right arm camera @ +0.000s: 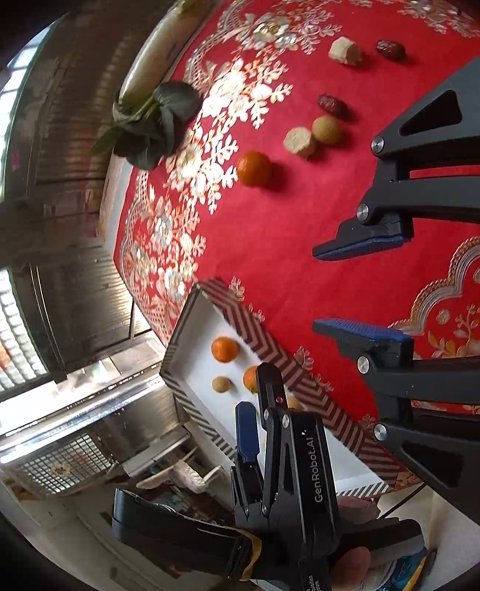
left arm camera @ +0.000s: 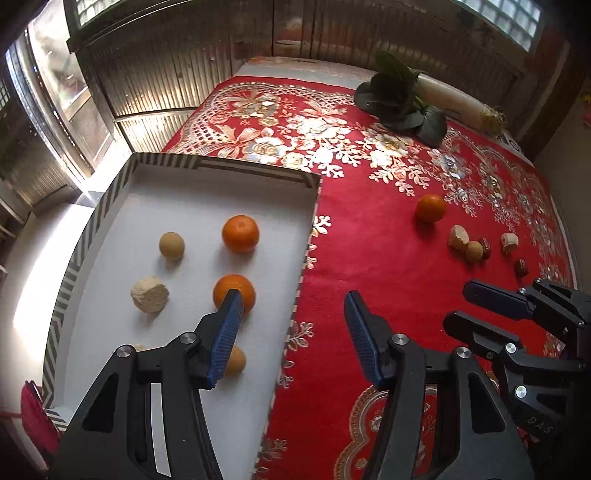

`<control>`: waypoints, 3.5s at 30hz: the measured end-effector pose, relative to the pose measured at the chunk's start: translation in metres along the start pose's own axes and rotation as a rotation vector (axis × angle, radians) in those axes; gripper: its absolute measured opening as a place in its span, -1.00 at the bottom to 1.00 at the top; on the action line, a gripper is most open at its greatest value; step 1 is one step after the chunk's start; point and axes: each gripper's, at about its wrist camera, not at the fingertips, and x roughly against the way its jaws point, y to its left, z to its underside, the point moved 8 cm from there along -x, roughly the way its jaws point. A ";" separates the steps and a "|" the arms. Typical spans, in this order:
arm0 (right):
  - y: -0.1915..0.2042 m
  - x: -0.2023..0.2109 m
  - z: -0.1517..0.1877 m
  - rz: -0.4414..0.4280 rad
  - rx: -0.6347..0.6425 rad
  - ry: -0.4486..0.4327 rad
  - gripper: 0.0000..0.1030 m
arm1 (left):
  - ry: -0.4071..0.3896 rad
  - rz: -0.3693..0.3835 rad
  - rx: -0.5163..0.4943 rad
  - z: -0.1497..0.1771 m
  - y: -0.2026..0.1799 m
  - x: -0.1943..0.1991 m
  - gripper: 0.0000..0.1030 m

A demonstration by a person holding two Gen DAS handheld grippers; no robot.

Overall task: Organize fruits
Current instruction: 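Withdraw both tools from the tray back over the tablecloth, then grasp a brown round fruit with the left tool while the right tool grasps a red date, then carry brown fruit and red date into the tray and open both tools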

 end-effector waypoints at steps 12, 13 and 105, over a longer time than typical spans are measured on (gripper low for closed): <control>-0.094 0.037 0.045 0.127 -0.186 -0.011 -0.36 | 0.048 0.107 -0.147 -0.011 -0.082 -0.025 0.11; -0.100 0.039 0.048 0.134 -0.199 -0.011 -0.36 | 0.056 0.119 -0.154 -0.011 -0.088 -0.028 0.11; -0.028 -0.002 0.021 0.007 -0.019 0.061 -0.61 | 0.048 0.048 -0.117 0.003 -0.045 -0.018 -0.56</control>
